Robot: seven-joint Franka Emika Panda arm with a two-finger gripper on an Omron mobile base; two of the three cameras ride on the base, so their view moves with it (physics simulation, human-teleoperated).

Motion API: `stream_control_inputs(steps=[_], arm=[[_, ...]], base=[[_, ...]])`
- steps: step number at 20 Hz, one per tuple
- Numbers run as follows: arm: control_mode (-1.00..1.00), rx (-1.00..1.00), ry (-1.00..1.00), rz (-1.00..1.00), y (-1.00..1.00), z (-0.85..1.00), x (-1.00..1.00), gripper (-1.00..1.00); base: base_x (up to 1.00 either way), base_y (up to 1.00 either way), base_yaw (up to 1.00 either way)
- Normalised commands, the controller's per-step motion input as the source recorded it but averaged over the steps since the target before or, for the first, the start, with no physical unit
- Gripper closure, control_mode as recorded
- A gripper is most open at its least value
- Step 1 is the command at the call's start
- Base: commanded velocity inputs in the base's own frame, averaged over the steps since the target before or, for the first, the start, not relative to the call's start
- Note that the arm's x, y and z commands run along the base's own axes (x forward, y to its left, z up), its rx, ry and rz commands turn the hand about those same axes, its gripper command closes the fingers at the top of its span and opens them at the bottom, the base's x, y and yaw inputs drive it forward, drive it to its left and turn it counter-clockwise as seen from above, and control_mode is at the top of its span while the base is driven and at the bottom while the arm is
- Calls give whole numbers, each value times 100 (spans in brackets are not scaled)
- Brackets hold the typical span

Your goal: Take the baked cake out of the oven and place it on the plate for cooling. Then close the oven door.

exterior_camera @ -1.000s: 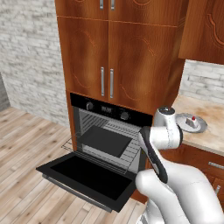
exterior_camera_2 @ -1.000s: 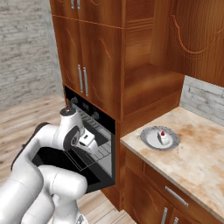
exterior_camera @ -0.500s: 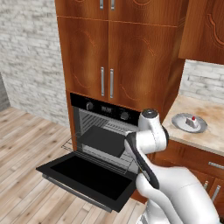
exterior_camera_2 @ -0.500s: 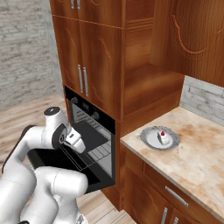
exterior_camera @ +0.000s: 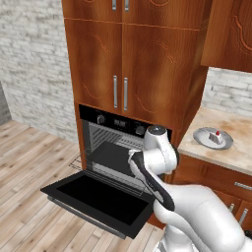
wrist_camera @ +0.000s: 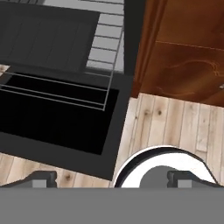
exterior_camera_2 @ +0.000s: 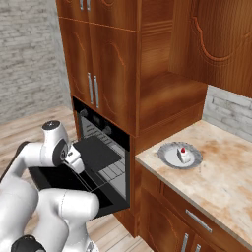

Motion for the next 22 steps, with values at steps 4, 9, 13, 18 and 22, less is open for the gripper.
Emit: stream_control_inputs(steps=[4, 9, 13, 18, 22], arm=[[-100, 11, 5, 0, 39, -15, 5, -100], [-100, 5, 3, 0, 38, -12, 12, -100], [-100, 0, 0, 0, 46, -17, 9, -100], [-100, 0, 0, -4, 38, -22, 18, -100], [-100, 0, 0, -7, 24, -22, 30, -100]], base=[[0, 0, 0], [0, 0, 0], [0, 0, 0], [0, 0, 0], [0, 0, 0]])
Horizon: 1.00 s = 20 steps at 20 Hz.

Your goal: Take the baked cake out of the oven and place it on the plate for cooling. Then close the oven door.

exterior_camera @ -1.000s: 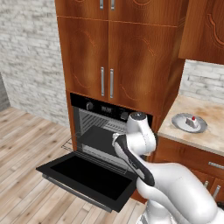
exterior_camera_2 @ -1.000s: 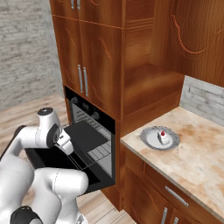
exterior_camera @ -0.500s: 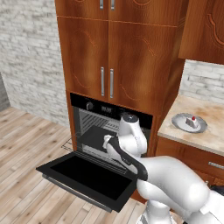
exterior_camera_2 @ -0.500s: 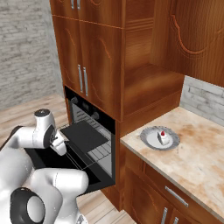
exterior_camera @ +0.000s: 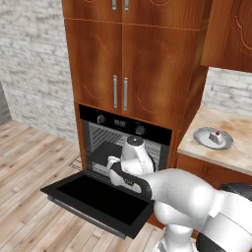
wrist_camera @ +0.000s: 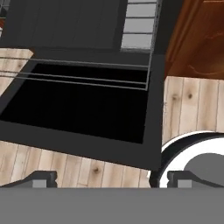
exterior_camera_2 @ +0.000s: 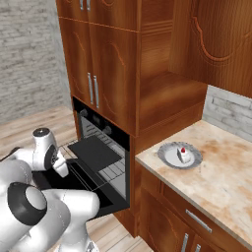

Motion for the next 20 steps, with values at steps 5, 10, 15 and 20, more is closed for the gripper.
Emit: stream_control_inputs(steps=[5, 10, 15, 20], arm=[[-100, 0, 0, -6, 25, -19, 24, -100], [-100, 0, 0, -1, 24, -14, 17, -100], [-100, 0, 0, 0, 3, -14, 20, -100], [-100, 0, 0, 0, 2, -14, 20, -100]], base=[[0, 0, 0], [0, 0, 0], [0, 0, 0], [0, 0, 0]])
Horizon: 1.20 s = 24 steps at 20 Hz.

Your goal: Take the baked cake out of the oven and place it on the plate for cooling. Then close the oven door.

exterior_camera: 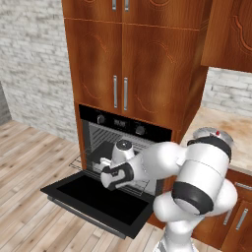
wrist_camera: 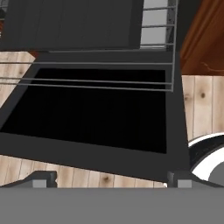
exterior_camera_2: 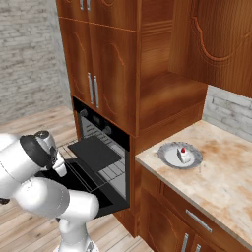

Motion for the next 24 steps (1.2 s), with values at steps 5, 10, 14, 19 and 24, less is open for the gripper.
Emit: stream_control_inputs(steps=[5, 10, 14, 19, 24], arm=[[-100, 0, 0, 0, 8, -14, 14, -100], [-100, 0, 2, 0, 13, -8, 0, -100], [-100, 0, 2, 0, 5, -11, 11, -100], [-100, 0, 0, 0, 5, -17, 13, -100], [-100, 0, 0, 0, 12, -18, 6, -100]], base=[[0, 0, 0], [0, 0, 0], [0, 0, 0], [0, 0, 0], [0, 0, 0]])
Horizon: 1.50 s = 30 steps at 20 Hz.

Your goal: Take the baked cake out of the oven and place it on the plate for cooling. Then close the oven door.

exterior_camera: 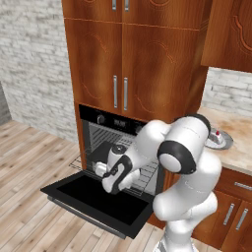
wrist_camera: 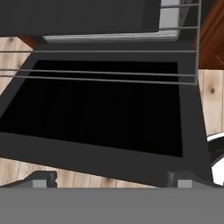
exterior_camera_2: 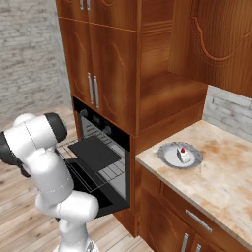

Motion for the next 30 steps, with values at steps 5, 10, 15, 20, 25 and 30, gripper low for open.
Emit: stream_control_inputs(steps=[5, 10, 15, 20, 25, 30], arm=[[-100, 0, 0, 0, 8, -14, 18, -100], [-100, 0, 0, 0, 3, -11, 23, -100], [-100, 0, 0, 0, 9, -16, 19, -100], [-100, 0, 0, 0, 10, -15, 15, -100], [-100, 0, 0, 0, 7, -15, 12, -100], [-100, 0, 0, 0, 2, -15, 16, -100]], base=[[0, 0, 0], [0, 0, 0], [0, 0, 0], [0, 0, 0], [0, 0, 0], [0, 0, 0]])
